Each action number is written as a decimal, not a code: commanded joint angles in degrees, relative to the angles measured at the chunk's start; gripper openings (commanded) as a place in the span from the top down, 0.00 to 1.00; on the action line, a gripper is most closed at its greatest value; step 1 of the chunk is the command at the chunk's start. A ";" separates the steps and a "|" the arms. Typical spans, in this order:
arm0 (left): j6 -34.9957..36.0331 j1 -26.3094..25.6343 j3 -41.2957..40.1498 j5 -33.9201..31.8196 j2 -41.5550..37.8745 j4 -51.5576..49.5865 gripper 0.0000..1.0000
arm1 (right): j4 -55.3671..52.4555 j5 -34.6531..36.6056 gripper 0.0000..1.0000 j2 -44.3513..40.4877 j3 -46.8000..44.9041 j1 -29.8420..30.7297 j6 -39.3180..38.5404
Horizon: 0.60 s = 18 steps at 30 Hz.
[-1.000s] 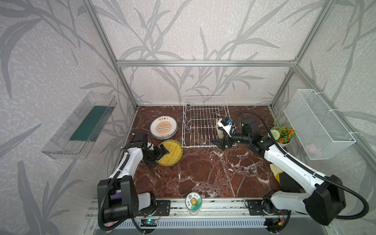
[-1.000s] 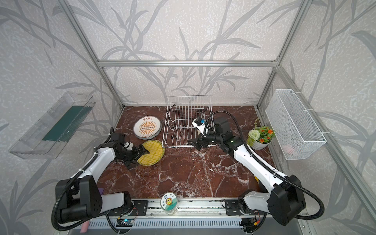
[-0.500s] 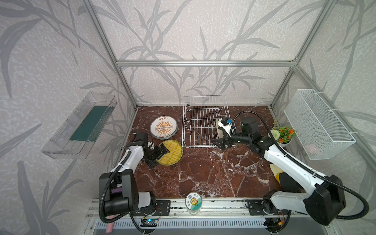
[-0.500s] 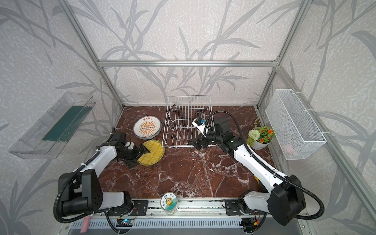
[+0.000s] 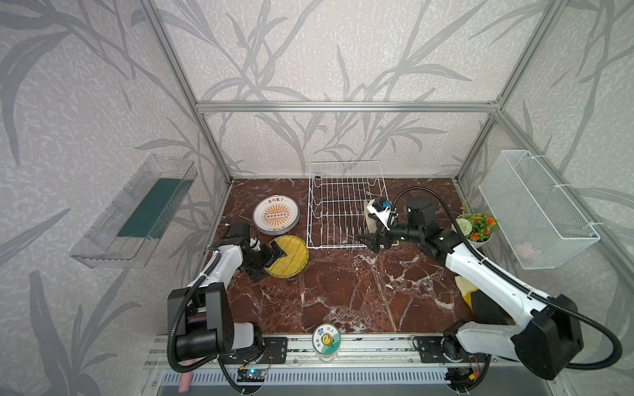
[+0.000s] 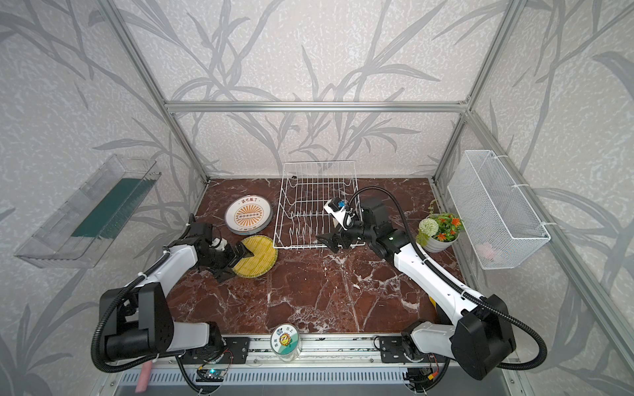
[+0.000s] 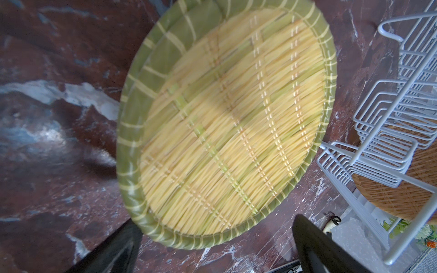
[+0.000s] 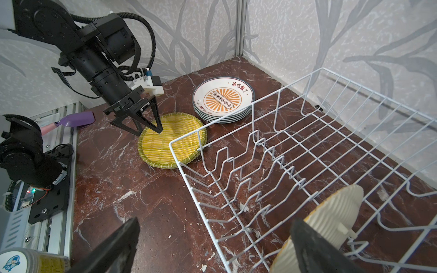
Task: Unload the plates from the dish rack
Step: Move the plates to the middle-left of the table.
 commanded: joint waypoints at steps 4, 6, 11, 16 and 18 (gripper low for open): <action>0.14 -0.28 4.35 -2.13 -5.95 -5.67 0.01 | -1.36 4.73 0.01 -1.64 2.43 0.36 1.59; 0.58 -0.34 6.18 -3.65 -7.69 -7.46 0.01 | -2.56 7.58 0.01 -1.93 3.54 0.32 2.63; 1.58 -0.34 10.70 -5.41 -10.45 -9.47 0.01 | -10.92 17.18 0.01 -0.43 9.66 0.43 6.52; 2.29 -0.37 12.68 -3.56 -11.02 -8.16 0.01 | -19.00 26.24 0.01 3.06 16.19 2.37 10.12; 2.22 -0.31 13.08 -2.94 -11.65 -6.14 0.01 | -22.78 30.21 0.01 5.59 19.83 3.69 10.98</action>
